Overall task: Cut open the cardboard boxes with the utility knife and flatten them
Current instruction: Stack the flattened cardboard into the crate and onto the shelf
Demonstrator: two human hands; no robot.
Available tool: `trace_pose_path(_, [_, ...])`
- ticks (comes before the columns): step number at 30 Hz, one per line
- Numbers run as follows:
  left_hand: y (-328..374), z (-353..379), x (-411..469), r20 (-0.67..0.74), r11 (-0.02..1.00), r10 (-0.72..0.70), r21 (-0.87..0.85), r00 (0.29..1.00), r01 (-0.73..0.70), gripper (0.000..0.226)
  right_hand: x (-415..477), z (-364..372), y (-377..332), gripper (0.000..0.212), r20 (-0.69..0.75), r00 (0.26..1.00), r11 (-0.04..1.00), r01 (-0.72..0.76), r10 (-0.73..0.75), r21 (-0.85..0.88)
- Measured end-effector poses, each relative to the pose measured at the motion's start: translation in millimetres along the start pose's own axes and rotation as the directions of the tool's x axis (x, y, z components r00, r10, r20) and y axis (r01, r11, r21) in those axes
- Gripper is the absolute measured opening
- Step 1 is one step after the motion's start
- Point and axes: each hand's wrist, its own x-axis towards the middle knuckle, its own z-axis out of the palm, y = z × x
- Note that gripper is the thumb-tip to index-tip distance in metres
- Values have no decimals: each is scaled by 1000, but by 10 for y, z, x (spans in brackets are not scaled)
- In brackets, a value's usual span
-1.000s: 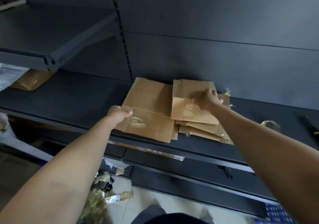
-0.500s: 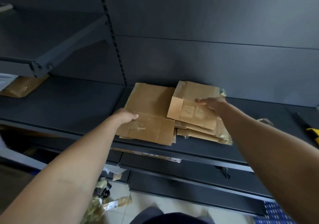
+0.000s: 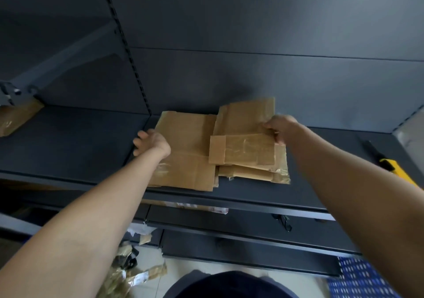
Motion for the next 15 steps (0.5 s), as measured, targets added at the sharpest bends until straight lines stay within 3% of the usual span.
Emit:
trace_pose_path(3, [281,-124,-106,-130,995,53,-74,990,-63,60,5,-320,-132,9,-74,995,998,58,-59,-26])
trace_pose_path(9, [911,-141,-516,-261,945,312,-13,914,-326,47,30,-1079,-68,6,-344,938,993,-6,-35,-120])
trace_pose_path(12, [1122,63,-587,-184,895,416,-92,890,-437,27,62,-1404,133,6,-406,914,987,-54,-14,-155])
trace_pose_path(15, [1186,210,-589,-84,892,419,-151,904,-427,15,128,-1641,391,8,-414,910,973,-129,39,-192])
